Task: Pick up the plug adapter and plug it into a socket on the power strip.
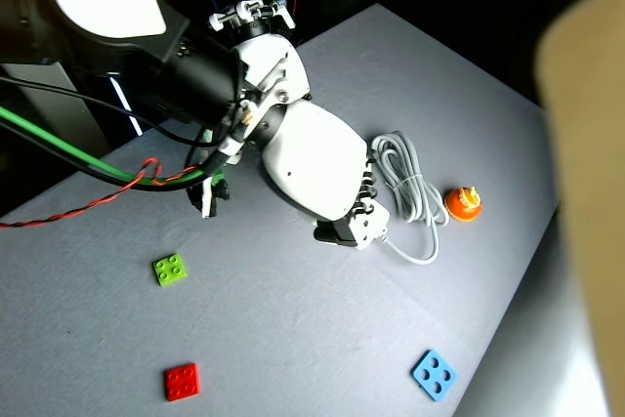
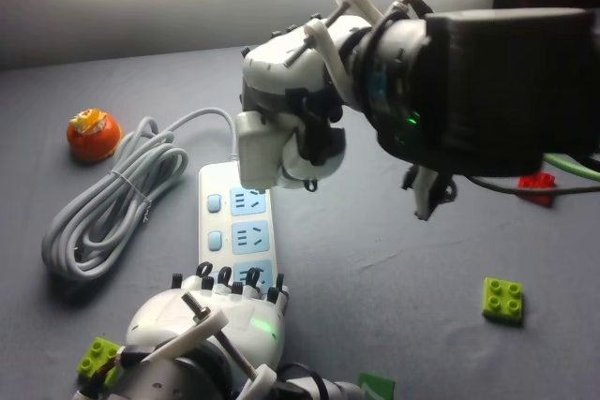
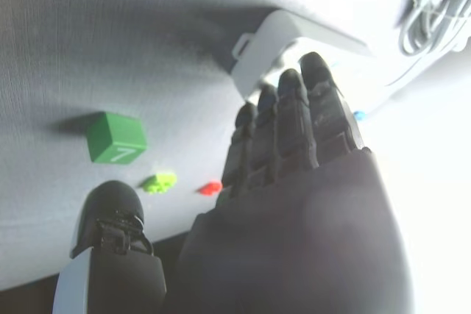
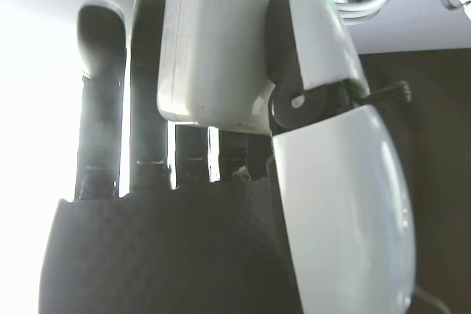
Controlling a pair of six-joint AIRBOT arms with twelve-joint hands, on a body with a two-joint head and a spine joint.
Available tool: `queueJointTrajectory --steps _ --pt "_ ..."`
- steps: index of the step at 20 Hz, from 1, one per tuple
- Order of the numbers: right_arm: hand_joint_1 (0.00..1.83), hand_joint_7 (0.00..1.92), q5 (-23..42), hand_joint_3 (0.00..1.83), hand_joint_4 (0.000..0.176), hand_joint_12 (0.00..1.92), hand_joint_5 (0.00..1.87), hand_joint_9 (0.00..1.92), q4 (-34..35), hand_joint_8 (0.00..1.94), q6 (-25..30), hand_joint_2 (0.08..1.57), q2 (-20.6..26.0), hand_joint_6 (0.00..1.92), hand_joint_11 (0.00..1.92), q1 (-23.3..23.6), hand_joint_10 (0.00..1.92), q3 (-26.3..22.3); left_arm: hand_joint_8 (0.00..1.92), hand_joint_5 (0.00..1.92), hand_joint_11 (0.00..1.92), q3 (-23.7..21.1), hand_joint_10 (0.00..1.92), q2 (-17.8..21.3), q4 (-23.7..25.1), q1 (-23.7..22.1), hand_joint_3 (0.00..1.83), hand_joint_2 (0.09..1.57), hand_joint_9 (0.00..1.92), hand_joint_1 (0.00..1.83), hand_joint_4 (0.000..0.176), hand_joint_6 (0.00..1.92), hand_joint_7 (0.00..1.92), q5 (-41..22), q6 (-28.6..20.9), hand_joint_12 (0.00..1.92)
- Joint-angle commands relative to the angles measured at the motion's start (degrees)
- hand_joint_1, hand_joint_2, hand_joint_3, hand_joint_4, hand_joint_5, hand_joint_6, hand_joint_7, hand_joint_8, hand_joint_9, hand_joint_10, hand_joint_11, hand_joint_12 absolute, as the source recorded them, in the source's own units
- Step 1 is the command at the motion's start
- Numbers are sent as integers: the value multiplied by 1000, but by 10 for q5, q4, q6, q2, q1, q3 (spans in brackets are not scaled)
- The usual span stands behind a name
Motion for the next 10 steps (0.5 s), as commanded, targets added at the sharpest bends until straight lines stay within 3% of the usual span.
queueJointTrajectory --steps 1,7,10 --pt "1213 899 23 0 0 1619 869 734 -23 1304 -1 1171 -2 1016 602 5 1228 3 2 87 0 0 1 4 21 0 0 1154 65 64 0 3 82 15 4 229" --pt "1207 878 36 0 0 1651 831 706 8 1344 -40 1187 -40 1065 575 -4 1251 68 2 86 0 0 2 5 21 -5 0 1146 72 91 0 3 91 15 10 230" --pt "1207 876 48 0 0 1654 844 698 8 1343 -50 1184 -48 1050 570 -9 1257 78 0 83 0 0 0 7 21 -5 0 1147 60 106 0 0 81 15 10 239"
